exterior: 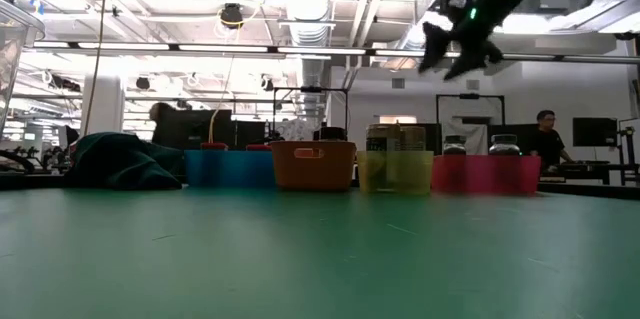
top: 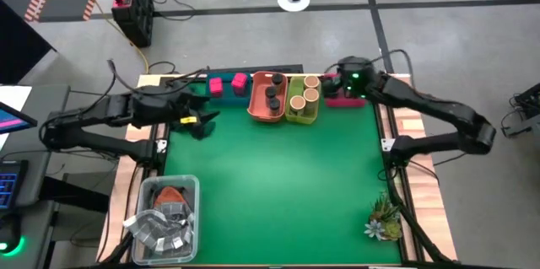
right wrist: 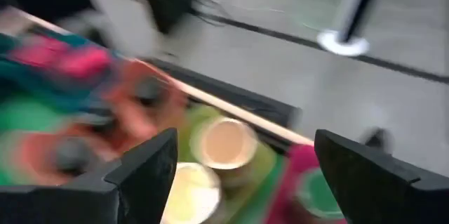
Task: Sort spices by type
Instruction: Return to Home Position
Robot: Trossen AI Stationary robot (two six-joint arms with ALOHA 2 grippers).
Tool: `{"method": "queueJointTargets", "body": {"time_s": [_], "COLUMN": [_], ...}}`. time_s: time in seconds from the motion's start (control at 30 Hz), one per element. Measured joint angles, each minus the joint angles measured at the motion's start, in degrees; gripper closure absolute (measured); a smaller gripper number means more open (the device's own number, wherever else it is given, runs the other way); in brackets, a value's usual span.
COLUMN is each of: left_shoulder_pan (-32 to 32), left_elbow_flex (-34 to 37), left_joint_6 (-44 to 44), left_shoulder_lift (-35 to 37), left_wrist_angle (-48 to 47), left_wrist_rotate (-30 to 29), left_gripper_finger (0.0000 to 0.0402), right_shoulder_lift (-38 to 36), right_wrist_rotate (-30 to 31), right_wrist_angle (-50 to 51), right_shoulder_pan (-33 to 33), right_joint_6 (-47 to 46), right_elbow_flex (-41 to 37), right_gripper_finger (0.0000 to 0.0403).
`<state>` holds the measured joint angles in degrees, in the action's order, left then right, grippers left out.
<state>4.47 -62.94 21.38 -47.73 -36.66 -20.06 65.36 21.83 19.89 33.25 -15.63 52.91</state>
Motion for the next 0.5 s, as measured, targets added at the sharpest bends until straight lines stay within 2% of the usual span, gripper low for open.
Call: {"method": "queueJointTargets", "body": {"time_s": [0.13, 0.27, 0.37, 0.5], "left_shoulder_pan": [-1.29, -1.44, -1.44, -1.44], "left_elbow_flex": [5.65, 14.97, 22.75, 31.84], "left_joint_6": [-3.30, -3.54, -1.54, 2.18], "left_shoulder_lift": [4.41, 9.07, 12.00, 15.26], "left_wrist_angle": [6.84, 14.59, 22.46, 30.96], "left_wrist_rotate": [-1.06, -0.49, 1.57, 1.97], "left_gripper_finger": [0.0111, 0.0122, 0.0127, 0.0135], "right_shoulder_lift": [-7.53, -14.69, -19.23, -23.61], "right_wrist_rotate": [-8.65, -17.39, -19.07, -19.09], "right_wrist_angle": [0.01, -3.10, -4.86, -12.53], "right_shoulder_pan": [-0.28, -0.91, -2.67, -7.05], "right_joint_6": [-4.50, -7.90, -12.36, -17.07], "right_elbow_flex": [-1.13, -4.52, -7.53, -12.92], "right_gripper_finger": [0.0042, 0.0042, 0.0045, 0.0060]}}
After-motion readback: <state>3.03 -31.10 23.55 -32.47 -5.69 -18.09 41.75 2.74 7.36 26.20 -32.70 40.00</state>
